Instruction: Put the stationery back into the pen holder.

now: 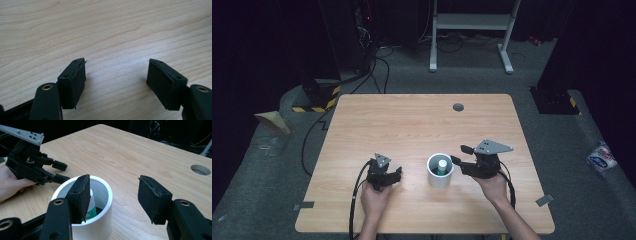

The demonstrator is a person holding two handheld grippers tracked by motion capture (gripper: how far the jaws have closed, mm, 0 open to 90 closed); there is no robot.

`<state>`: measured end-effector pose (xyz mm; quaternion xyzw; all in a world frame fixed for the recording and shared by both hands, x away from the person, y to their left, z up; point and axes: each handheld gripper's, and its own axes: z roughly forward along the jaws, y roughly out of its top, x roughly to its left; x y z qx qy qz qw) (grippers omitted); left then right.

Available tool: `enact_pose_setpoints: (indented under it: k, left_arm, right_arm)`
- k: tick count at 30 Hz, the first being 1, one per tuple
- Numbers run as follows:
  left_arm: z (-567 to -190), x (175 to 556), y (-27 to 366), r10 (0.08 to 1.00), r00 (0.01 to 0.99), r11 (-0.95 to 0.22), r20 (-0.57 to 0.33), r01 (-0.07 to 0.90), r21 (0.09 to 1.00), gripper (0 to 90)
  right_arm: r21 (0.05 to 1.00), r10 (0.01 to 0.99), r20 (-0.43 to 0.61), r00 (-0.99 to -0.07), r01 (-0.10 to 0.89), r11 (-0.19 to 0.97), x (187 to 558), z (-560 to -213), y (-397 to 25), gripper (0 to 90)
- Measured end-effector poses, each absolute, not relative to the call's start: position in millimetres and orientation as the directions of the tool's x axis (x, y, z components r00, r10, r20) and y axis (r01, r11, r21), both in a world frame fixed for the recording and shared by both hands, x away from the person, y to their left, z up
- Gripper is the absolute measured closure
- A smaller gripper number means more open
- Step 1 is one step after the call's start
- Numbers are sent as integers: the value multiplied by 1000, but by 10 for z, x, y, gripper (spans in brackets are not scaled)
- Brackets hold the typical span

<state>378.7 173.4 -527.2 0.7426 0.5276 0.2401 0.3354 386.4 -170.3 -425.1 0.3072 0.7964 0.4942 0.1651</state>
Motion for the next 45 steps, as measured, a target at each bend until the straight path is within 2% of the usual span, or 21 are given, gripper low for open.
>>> enact_pose_setpoints:
  k: [45]
  left_arm:
    - [-5272, 3787, 1733, 945, 327, -217, 2, 622, 752, 315]
  right_arm:
    - [894, 728, 71, -681, 368, 257, 3856, -4276, -2149, 445]
